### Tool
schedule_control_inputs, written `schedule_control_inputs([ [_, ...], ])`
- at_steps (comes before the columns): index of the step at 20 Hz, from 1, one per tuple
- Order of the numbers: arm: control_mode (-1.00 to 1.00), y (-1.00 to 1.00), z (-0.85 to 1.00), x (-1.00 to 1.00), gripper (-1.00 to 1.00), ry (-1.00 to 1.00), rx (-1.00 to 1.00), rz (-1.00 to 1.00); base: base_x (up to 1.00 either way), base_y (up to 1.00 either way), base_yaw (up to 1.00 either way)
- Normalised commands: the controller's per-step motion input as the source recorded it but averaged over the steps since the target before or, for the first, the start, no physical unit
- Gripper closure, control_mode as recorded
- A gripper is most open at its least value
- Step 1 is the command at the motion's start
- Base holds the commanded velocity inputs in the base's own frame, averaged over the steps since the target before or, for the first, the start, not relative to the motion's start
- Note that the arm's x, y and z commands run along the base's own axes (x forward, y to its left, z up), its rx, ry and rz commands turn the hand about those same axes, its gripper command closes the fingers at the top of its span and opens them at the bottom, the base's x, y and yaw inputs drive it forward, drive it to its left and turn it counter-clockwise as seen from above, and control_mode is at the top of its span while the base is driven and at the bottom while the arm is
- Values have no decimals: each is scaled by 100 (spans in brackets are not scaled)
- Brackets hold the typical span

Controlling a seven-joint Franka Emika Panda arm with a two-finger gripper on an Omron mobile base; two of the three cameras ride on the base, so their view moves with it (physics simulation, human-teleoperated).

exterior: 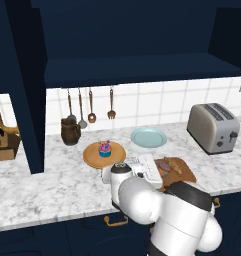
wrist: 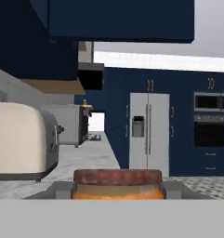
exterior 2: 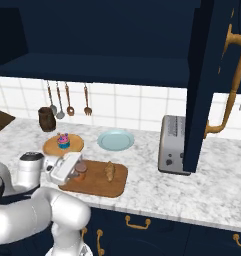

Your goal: From the different types of pastries on the counter, select a croissant and place it on the cutting board. Then retrieve a jar of jam from the cabinet and place it alongside the croissant on the cutting board.

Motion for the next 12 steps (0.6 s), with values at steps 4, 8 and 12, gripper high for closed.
schedule_control_inputs([
  [4, -100, -4, -41, 45, 100, -4, 0, -1, 0, 0, 0],
  [8, -100, -2, -27, 54, 100, -7, 0, 0, 0, 0, 0],
  [12, -100, -4, -32, 41, 100, -8, 0, 0, 0, 0, 0],
])
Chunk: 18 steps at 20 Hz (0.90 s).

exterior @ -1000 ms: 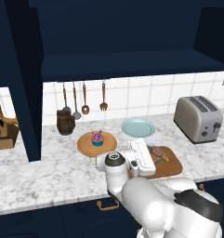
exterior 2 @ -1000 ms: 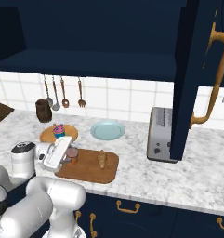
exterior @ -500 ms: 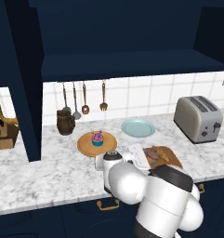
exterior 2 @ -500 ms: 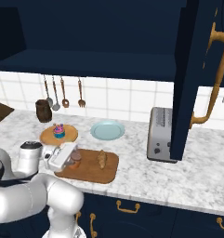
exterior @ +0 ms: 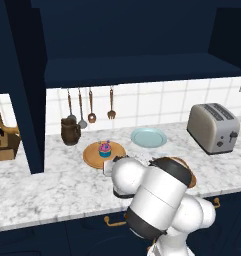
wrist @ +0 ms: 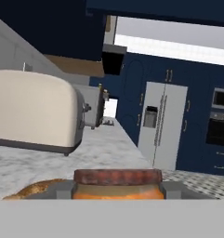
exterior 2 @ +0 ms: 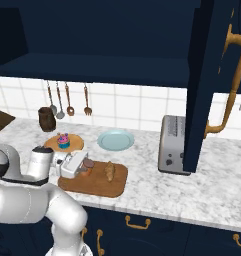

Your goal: From the different types of pastries on the counter, select a croissant and place it on the cutting board. Then retrieve a jar of jam from the cabinet and place it alongside the croissant on the cutting board.

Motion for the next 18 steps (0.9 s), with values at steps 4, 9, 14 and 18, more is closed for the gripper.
schedule_control_inputs([
  [4, -100, -6, -42, 27, 100, -7, 0, 0, 0, 0, 0],
  [9, -100, -2, -48, 27, 100, -3, 0, 0, 0, 0, 0],
  [14, -100, -1, -40, 24, 100, -8, 0, 0, 0, 0, 0],
  [18, -100, 0, -39, 18, 100, -11, 0, 0, 0, 0, 0],
])
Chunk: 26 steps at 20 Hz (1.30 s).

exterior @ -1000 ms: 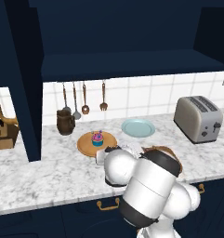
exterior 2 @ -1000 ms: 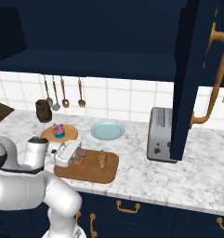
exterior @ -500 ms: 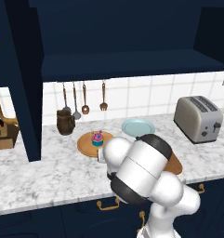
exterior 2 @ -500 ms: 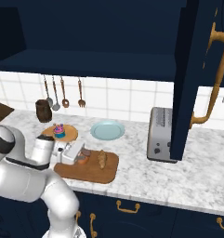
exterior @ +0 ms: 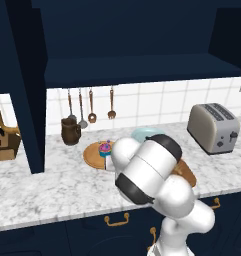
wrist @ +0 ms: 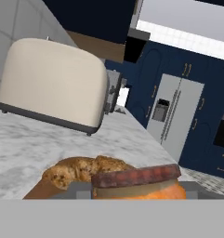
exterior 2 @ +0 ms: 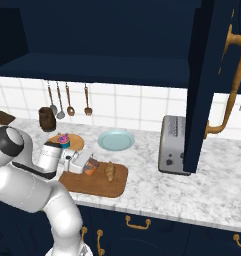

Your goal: From the different types of pastries on the counter, select a croissant and place it on the cutting board. Then retrieve a jar of jam from the cabinet and place it alongside the croissant on the cutting board.

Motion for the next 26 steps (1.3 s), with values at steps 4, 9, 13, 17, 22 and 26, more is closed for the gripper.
schedule_control_inputs([
  [4, -100, 0, -48, 1, -100, -14, 0, 0, 0, 0, 0],
  [9, -100, 6, -27, -32, -100, -27, 0, 0, 0, 0, 0],
  [13, -100, 39, -9, -47, -100, -34, -2, 0, 0, 0, 0],
  [17, -100, 58, -22, -19, -100, -22, -6, 0, 0, 0, 0],
  [22, -100, 30, -14, 0, -100, -13, -1, 0, 0, 0, 0],
  [26, -100, 15, 4, -43, -100, -30, 0, 0, 0, 0, 0],
])
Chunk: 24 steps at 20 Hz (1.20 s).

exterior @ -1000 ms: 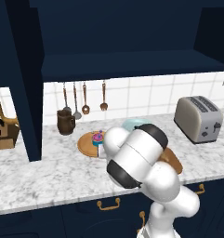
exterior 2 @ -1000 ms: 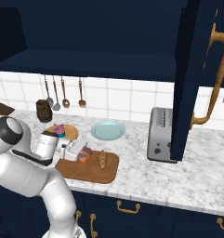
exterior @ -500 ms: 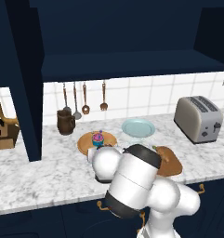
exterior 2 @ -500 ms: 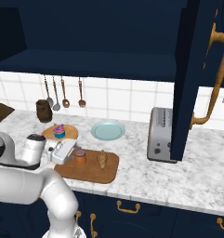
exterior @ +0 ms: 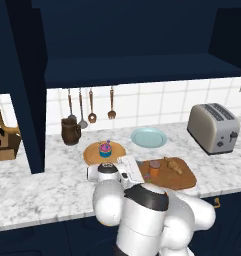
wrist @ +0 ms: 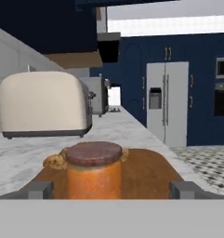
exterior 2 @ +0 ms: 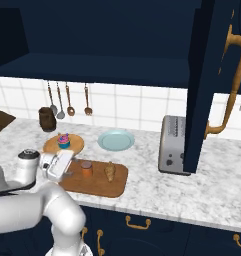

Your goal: From the different types of pastries on the counter, select a croissant and place it on the cutting board. Then retrieve a jar of jam from the cabinet and place it alongside the croissant on the cutting board.

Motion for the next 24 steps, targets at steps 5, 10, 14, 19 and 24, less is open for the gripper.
schedule_control_inputs([
  [5, -100, 15, 32, -83, -100, -42, -2, 0, 0, 0, 0],
  [10, -100, 4, 68, -100, -100, -55, -1, 0, 0, 0, 0],
  [14, -100, 0, 90, -100, -100, -63, 0, 0, 0, 0, 0],
  [19, -100, 0, 99, -100, -100, -61, 0, 0, 0, 0, 0],
  [24, -100, 0, 98, -100, -100, -58, 0, 0, 0, 0, 0],
])
